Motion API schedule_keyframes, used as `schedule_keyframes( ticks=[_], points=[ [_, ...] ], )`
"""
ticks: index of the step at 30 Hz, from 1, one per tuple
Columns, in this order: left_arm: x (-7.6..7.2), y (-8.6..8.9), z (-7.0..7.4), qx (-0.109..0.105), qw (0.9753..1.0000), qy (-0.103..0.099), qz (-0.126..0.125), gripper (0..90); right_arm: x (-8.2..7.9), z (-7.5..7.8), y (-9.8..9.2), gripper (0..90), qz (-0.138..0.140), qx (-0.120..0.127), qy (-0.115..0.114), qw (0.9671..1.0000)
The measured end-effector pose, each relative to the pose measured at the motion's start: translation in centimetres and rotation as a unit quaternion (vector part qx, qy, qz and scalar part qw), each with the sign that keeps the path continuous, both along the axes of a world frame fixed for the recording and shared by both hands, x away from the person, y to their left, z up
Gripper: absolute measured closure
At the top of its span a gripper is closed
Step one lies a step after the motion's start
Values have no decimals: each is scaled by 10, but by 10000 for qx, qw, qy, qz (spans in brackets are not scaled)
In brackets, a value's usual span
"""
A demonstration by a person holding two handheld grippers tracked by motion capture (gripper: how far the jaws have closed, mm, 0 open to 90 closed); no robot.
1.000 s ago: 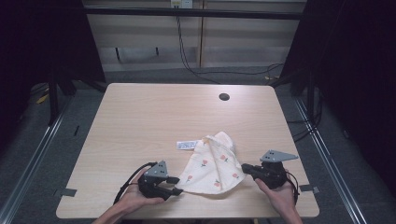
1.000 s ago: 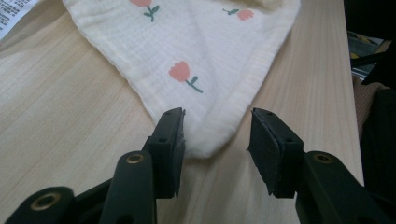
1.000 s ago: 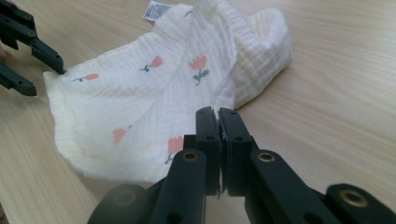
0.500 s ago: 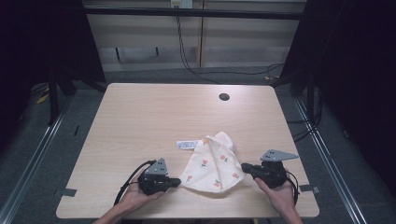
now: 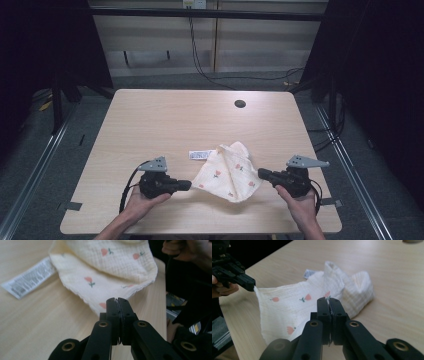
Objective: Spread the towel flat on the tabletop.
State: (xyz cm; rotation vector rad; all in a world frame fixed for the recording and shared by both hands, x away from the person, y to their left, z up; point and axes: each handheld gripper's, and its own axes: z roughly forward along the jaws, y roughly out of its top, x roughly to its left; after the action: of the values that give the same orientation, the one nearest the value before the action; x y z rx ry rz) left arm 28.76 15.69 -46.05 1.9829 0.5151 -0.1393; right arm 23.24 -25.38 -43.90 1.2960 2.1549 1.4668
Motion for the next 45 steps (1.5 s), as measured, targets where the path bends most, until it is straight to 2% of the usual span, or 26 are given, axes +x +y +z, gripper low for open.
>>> schedule_keyframes(
  ticks=[2, 3, 4, 5, 6, 7, 8, 10, 11, 12, 14, 16, 21, 23, 25, 28, 29, 31, 33, 34, 37, 38, 40, 41, 42, 45],
  points=[
    [3, 5, 11, -153, 9998, -67, 86, 887, 2, 11, 1, 879, 17, 103, -105, 9999],
    [3, 5, 11, -153, 9998, -67, 86, 887, 2, 11, 1, 879, 17, 103, -105, 9999],
    [8, 10, 22, -216, 9995, -154, 173, 887, 5, 21, 2, 880, 24, 140, -238, 9996],
    [8, 10, 22, -216, 9995, -154, 173, 887, 8, 26, 3, 880, 35, 170, -295, 9994],
    [18, 14, 32, -332, 9990, -161, 264, 887, 11, 31, 4, 881, 45, 197, -354, 9992],
    [18, 14, 32, -332, 9990, -161, 264, 887, 11, 31, 4, 881, 45, 197, -354, 9992],
    [27, 19, 46, -351, 9986, -237, 326, 887, 19, 42, 6, 881, 51, 260, -432, 9987],
    [34, 23, 61, -323, 9979, -386, 402, 887, 27, 54, 8, 881, 31, 266, -542, 9982],
    [34, 23, 61, -323, 9979, -386, 402, 887, 27, 54, 8, 881, 31, 266, -542, 9982],
    [40, 27, 75, -403, 9970, -447, 482, 887, 35, 65, 7, 880, 3, 353, -639, 9973],
    [45, 32, 86, -437, 9962, -529, 529, 887, 44, 75, 5, 880, 22, 519, -679, 9963],
    [48, 36, 94, -402, 9955, -641, 575, 887, 50, 85, 5, 880, -49, 472, -740, 9961],
    [54, 46, 106, -525, 9938, -643, 742, 887, 60, 105, 7, 882, -95, 473, -879, 9950],
    [58, 50, 119, -560, 9926, -725, 795, 888, 64, 113, 9, 882, -111, 451, -921, 9947],
    [62, 51, 127, -454, 9920, -837, 834, 887, 69, 120, 11, 882, -137, 426, -953, 9944],
    [69, 55, 138, -458, 9907, -898, 914, 887, 77, 132, 15, 882, -176, 354, -979, 9944],
    [69, 55, 138, -458, 9907, -898, 914, 887, 77, 132, 15, 882, -176, 354, -979, 9944],
    [77, 60, 149, -468, 9893, -946, 1010, 887, 87, 142, 17, 882, -210, 290, -999, 9944],
    [81, 61, 152, -471, 9894, -913, 1026, 887, 90, 145, 17, 882, -236, 284, -996, 9943],
    [89, 63, 160, -419, 9886, -917, 1122, 887, 98, 150, 18, 882, -294, 260, -962, 9946],
    [96, 62, 168, -341, 9877, -1004, 1153, 888, 106, 154, 19, 882, -381, 240, -892, 9950],
    [104, 60, 177, -340, 9861, -1076, 1217, 888, 114, 157, 21, 882, -482, 195, -840, 9951],
    [111, 60, 184, -498, 9846, -1111, 1258, 888, 122, 160, 21, 882, -544, 210, -816, 9950],
    [111, 60, 184, -498, 9846, -1111, 1258, 887, 126, 161, 22, 882, -589, 203, -823, 9947],
    [116, 59, 189, -562, 9824, -1154, 1361, 888, 129, 162, 21, 883, -607, 211, -841, 9944],
    [112, 56, 188, -459, 9808, -1310, 1368, 888, 129, 162, 21, 883, -604, 442, -927, 9929]
  ],
)
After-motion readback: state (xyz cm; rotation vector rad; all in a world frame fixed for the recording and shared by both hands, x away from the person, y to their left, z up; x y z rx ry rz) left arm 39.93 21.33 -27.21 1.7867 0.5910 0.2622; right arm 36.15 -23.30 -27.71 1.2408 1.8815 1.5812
